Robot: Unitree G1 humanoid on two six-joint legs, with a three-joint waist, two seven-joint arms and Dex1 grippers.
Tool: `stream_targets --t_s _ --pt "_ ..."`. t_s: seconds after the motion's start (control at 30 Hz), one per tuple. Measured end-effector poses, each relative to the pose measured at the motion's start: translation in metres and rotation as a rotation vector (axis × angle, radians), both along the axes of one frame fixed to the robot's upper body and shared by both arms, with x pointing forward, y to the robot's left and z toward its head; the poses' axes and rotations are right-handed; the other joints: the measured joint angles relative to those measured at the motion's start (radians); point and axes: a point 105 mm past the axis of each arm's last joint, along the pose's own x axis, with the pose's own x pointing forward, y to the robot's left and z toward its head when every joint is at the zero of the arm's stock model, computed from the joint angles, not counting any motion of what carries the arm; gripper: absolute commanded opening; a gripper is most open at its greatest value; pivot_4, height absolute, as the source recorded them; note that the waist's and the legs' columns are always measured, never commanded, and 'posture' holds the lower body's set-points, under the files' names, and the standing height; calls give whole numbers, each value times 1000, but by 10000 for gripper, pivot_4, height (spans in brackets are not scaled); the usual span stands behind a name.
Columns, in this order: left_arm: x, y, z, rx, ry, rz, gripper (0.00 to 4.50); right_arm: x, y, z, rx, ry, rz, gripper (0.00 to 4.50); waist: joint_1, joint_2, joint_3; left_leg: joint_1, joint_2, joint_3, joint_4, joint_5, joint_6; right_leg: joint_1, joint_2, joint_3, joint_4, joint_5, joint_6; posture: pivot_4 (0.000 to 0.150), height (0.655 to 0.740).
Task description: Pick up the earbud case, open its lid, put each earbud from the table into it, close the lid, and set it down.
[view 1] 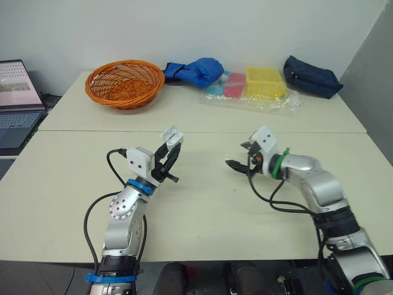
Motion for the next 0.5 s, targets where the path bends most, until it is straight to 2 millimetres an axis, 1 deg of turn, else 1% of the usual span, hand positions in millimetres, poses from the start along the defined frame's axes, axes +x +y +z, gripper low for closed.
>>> stream_targets --t_s 0.07,0.2,0.27,0.33,0.37,0.43,0.5 --pt "-2 -2 0 6 0 -7 7474 5 5 -8 18 2 -39 44707 0 0 0 0 0 0 0 0 0 0 0 0 0 0 0 1500 7400" --pt "-1 1 -2 12 19 3 7474 12 4 -22 7 3 -99 44707 0 0 0 -1 0 0 0 0 0 0 1 -1 0 0 0 1500 7400" --pt "-1 2 -2 15 18 8 7474 14 7 -27 20 7 -119 44707 0 0 0 0 0 0 0 0 0 0 1 0 0 0 0 1500 7400" --pt "0 2 -1 18 16 8 7474 15 12 -41 14 25 -142 44707 -1 0 0 0 0 0 -1 0 0 0 1 -1 0 0 0 1500 7400" --pt "0 2 -1 21 16 8 7474 15 13 -47 10 39 -152 43085 -1 0 0 0 0 1 -1 0 0 0 1 -1 0 0 0 1500 7400" --pt "0 3 0 27 14 10 7474 16 15 -48 19 23 -159 39621 -1 0 0 0 1 1 -1 0 0 0 1 0 0 0 0 1500 7400" --pt "0 3 0 29 11 9 7474 16 18 -49 21 10 -154 32381 -1 0 0 1 1 0 0 0 0 0 1 0 0 0 0 1500 7400"
